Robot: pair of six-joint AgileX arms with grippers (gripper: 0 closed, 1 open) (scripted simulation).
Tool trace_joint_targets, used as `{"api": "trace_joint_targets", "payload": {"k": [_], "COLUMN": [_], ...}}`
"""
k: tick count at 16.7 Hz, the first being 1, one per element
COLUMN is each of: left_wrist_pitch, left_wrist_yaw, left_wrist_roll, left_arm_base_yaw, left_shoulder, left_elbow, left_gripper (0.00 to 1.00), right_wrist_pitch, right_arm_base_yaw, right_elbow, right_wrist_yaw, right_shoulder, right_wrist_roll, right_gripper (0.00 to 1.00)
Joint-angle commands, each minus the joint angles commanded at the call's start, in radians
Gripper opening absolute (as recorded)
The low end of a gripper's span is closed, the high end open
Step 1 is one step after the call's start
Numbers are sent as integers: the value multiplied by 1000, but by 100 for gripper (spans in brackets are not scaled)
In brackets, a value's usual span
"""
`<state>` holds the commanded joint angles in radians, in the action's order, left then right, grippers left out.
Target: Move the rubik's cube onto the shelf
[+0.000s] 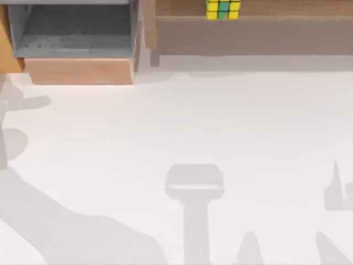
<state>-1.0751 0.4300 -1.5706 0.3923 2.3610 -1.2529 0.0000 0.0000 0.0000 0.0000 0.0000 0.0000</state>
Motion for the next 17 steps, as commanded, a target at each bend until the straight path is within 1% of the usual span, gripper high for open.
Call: {"api": "trace_joint_targets", "payload": {"k": [1,14,15,17], "left_wrist_pitch": [0,0,0,0], "left_wrist_yaw": [0,0,0,0], "left_wrist_roll": [0,0,0,0], "left_arm_base_yaw": [0,0,0,0], "left_shoulder": [0,0,0,0], "left_elbow": [0,0,0,0], "left_gripper": [0,98,100,100], "right_wrist_pitch": [0,0,0,0], "right_arm_base_yaw": [0,0,0,0], "right_elbow": [0,0,0,0], "right_wrist_yaw": [0,0,0,0], "right_shoulder": [0,0,0,0], "right_wrist_roll": [0,0,0,0], "right_gripper": [100,100,100,100]}}
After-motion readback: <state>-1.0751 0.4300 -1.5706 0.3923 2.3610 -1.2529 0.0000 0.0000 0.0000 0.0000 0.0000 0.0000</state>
